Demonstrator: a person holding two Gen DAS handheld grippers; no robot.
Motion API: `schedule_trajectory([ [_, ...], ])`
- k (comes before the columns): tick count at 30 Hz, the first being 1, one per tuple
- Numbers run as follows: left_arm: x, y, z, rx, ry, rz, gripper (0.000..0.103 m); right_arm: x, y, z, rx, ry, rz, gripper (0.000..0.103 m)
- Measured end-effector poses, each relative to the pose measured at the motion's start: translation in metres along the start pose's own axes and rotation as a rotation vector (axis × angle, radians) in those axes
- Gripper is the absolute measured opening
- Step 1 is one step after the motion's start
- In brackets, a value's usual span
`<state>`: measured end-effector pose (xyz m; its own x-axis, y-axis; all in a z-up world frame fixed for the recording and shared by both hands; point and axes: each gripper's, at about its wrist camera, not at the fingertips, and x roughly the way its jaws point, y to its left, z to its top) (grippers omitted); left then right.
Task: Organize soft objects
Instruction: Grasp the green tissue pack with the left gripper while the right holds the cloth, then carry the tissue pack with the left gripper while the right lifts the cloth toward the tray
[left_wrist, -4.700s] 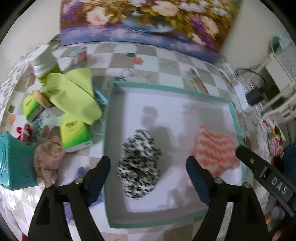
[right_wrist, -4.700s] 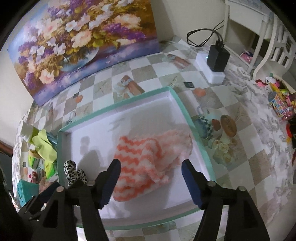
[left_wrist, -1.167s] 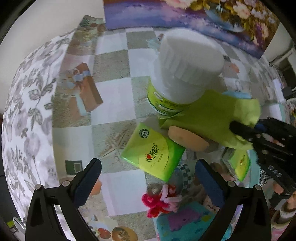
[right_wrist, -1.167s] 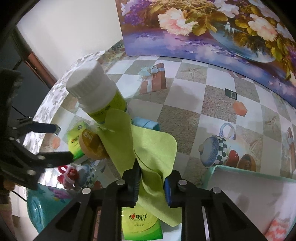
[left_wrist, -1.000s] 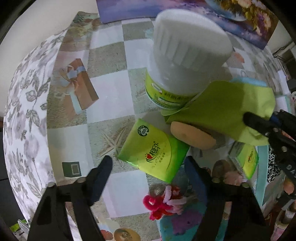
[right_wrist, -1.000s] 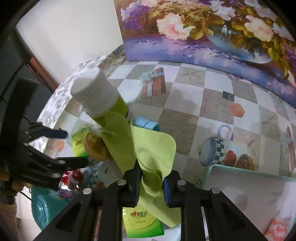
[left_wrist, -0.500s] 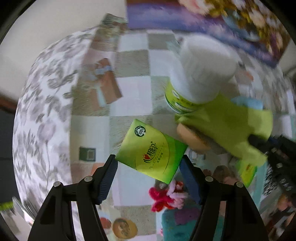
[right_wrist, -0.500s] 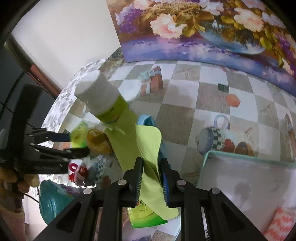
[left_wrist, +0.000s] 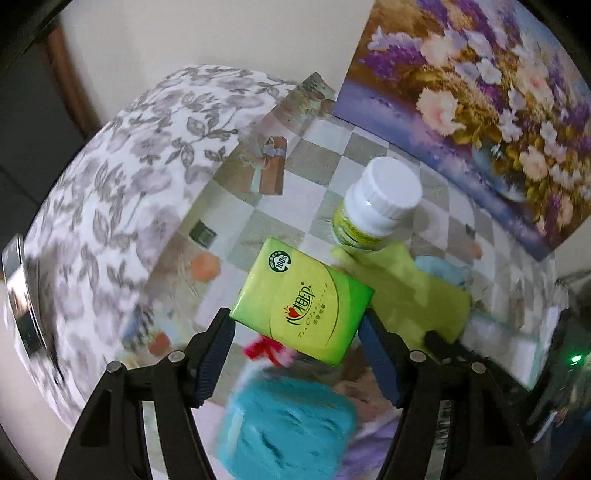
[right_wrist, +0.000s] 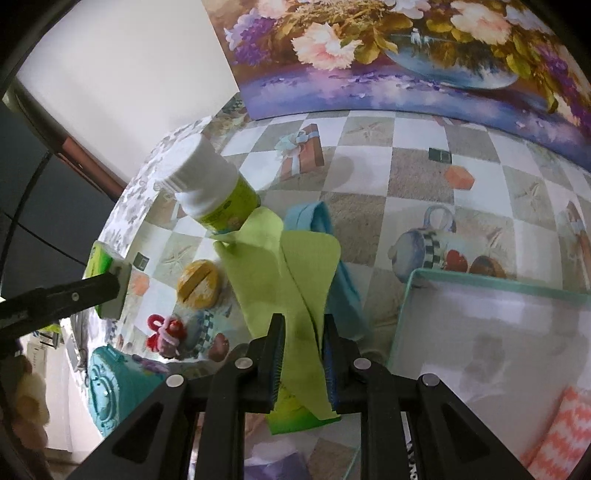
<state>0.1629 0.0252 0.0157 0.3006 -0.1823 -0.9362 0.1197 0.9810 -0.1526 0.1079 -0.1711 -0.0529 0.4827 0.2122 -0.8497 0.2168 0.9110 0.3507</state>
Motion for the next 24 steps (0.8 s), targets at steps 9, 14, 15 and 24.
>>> schedule_trajectory([
  [9,0.001,-0.003,-0.014,-0.063,-0.045,-0.033,0.07,0.002,0.003,-0.007,-0.016,0.014,0.0,0.005],
  [14,0.003,0.009,-0.013,-0.095,-0.041,-0.052,0.07,0.003,0.004,-0.005,-0.013,0.011,0.027,0.001],
  [15,0.004,0.011,-0.012,-0.104,-0.039,-0.06,0.07,0.001,0.005,-0.005,-0.008,0.007,0.046,0.001],
  [24,-0.003,0.021,-0.011,-0.138,-0.045,-0.108,0.07,-0.019,0.01,0.001,0.042,-0.042,0.196,0.001],
])
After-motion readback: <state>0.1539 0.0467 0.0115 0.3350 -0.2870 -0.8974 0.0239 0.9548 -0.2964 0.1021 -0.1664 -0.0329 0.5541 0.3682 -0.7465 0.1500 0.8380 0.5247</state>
